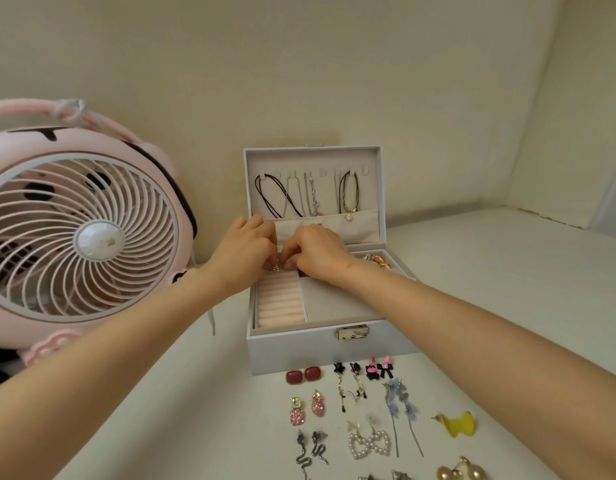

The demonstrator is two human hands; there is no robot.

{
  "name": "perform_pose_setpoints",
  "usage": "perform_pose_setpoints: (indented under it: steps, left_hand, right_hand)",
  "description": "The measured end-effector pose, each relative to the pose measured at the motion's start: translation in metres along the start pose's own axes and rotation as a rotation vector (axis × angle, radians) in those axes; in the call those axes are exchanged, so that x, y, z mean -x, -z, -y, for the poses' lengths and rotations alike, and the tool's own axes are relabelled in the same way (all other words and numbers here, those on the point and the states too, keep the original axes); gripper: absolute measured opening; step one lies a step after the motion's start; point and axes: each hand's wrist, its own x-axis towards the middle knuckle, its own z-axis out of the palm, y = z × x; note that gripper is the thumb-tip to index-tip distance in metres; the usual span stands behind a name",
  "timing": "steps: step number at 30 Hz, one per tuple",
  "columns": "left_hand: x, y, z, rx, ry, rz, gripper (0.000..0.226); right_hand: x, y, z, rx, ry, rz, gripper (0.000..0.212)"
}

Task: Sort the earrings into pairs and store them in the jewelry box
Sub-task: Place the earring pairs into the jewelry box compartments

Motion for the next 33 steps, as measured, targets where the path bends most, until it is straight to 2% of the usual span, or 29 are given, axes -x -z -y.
perform_pose_setpoints:
  steps: [6, 10, 13, 16, 28, 33]
  left_hand:
    - [0.002, -0.002, 0.000, -0.086, -0.021, -0.005, 0.020]
    - [0.002, -0.003, -0.001, -0.068, 0.010, 0.009, 0.021]
    - [-0.001, -0.001, -0.003, -0.011, 0.105, 0.044, 0.014]
    - [-0.006, -0.006, 0.001, 0.018, 0.197, 0.168, 0.025]
    - [-0.015, -0.015, 0.001, 0.150, 0.265, 0.157, 0.022]
    - [-0.012, -0.012, -0.003, 0.140, 0.285, 0.036, 0.017]
  right_hand:
    - [0.002, -0.001, 0.001, 0.011, -0.012, -0.041, 0.021]
    - [0.003, -0.004, 0.000, 0.026, -0.029, -0.007, 0.018]
    - [0.004, -0.003, 0.000, 0.023, -0.036, -0.005, 0.018]
    - [0.004, -0.002, 0.001, 0.035, -0.033, 0.002, 0.019]
    - [0.004, -0.003, -0.001, 0.011, -0.033, -0.014, 0.020]
    - [0.005, -0.003, -0.002, -0.002, -0.022, -0.017, 0.020]
